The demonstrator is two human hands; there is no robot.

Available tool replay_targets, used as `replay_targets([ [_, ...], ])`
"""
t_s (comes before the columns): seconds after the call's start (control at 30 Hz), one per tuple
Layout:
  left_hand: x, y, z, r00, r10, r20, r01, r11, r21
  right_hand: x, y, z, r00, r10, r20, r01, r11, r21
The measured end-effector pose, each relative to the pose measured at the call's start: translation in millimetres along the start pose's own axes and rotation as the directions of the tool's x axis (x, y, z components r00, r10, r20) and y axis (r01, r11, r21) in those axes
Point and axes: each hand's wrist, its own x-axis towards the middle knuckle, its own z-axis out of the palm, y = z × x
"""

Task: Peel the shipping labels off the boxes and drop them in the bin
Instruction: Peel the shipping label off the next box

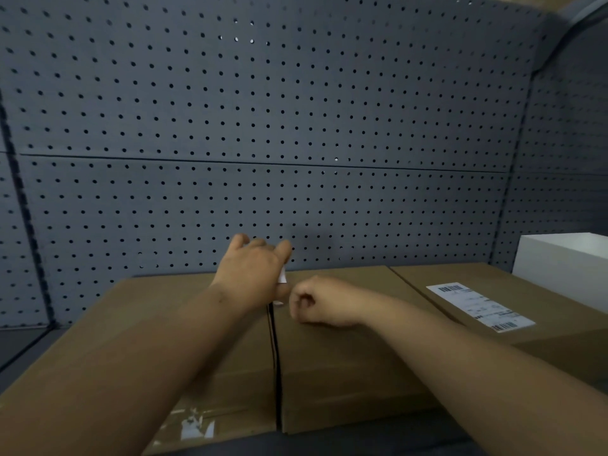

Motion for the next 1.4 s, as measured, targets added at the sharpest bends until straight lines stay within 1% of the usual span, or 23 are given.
replay_targets([
  [0.07,-2,0,-1,1.0,-0.012,-0.015,0.012,1.0,0.004,-9,9,-7,0.999,0.018,0.029,-0.017,1.0,-0.021],
  [0.17,-4,0,-2,1.0,-0.012,-0.021,0.012,1.0,0.015,-17,23,-14,0.98,0.181,-0.079,-0.189,0.976,-0.108],
  [0.2,-4,0,-3,1.0,-0.009,-0.02,0.009,1.0,0.012,-21,19,-12,0.981,0.17,-0.09,-0.18,0.978,-0.11],
  [0.3,-5,2,-5,1.0,-0.003,-0.004,0.002,1.0,-0.021,-39,-7,0,0.999,-0.036,0.002,0.036,0.995,-0.098],
  [0.33,-5,2,-6,1.0,0.002,0.0,-0.002,0.999,-0.035,-46,-11,1,0.996,-0.077,0.034,0.08,0.992,-0.097],
  [0.37,-6,2,-6,1.0,0.006,0.0,-0.006,0.999,-0.052,-50,-9,-2,0.996,-0.075,0.053,0.081,0.991,-0.106],
  [0.43,-9,1,-8,1.0,0.01,-0.008,-0.01,0.996,-0.09,-54,5,-10,1.0,0.018,0.014,-0.016,0.991,-0.135],
  [0.5,-11,1,-10,1.0,0.012,-0.02,-0.014,0.993,-0.115,-58,18,-14,0.986,0.14,-0.089,-0.153,0.975,-0.162],
  [0.53,-13,1,-11,1.0,0.012,-0.021,-0.014,0.992,-0.125,-61,19,-12,0.981,0.154,-0.119,-0.172,0.971,-0.163],
  [0.67,-18,5,-17,1.0,-0.01,-0.004,0.009,0.987,-0.163,-75,4,2,0.998,-0.035,-0.047,0.027,0.988,-0.153],
  [0.7,-19,6,-19,1.0,-0.018,-0.003,0.017,0.985,-0.17,-78,4,-1,0.999,-0.032,-0.04,0.026,0.987,-0.158],
  [0.77,-22,7,-20,0.999,-0.032,-0.008,0.03,0.982,-0.189,-81,16,-9,0.992,0.081,-0.096,-0.097,0.98,-0.173],
  [0.83,-23,9,-21,0.999,-0.033,-0.014,0.029,0.976,-0.216,-84,25,-14,0.963,0.203,-0.176,-0.234,0.956,-0.178],
  [0.87,-24,10,-21,0.999,-0.029,-0.016,0.024,0.973,-0.229,-86,24,-12,0.961,0.206,-0.184,-0.238,0.956,-0.169],
  [0.97,-25,13,-19,0.999,-0.018,-0.027,0.011,0.968,-0.25,-90,10,0,0.991,0.079,-0.107,-0.094,0.986,-0.14],
  [1.0,-25,13,-19,0.999,-0.018,-0.031,0.01,0.967,-0.254,-91,7,0,0.994,0.065,-0.088,-0.077,0.988,-0.134],
  [1.07,-26,14,-19,0.999,-0.02,-0.035,0.01,0.965,-0.262,-89,11,-8,0.98,0.169,-0.101,-0.181,0.975,-0.127],
  [1.13,-26,14,-19,0.999,-0.021,-0.032,0.011,0.962,-0.272,-85,15,-12,0.944,0.291,-0.157,-0.311,0.943,-0.12],
  [1.17,-26,15,-19,0.999,-0.021,-0.028,0.012,0.961,-0.276,-83,12,-10,0.94,0.298,-0.163,-0.318,0.941,-0.114],
  [1.2,-26,15,-19,1.0,-0.022,-0.022,0.015,0.96,-0.28,-81,4,-5,0.954,0.258,-0.149,-0.275,0.956,-0.101],
  [1.3,-26,15,-19,1.0,-0.022,-0.003,0.021,0.959,-0.283,-80,-24,11,0.994,0.086,-0.072,-0.092,0.992,-0.091],
  [1.33,-27,14,-19,1.0,-0.021,0.001,0.02,0.959,-0.284,-80,-23,10,0.994,0.088,-0.058,-0.093,0.991,-0.101],
  [1.4,-28,11,-20,1.0,-0.015,0.001,0.014,0.959,-0.283,-76,-7,-2,0.971,0.222,-0.087,-0.232,0.965,-0.124],
])
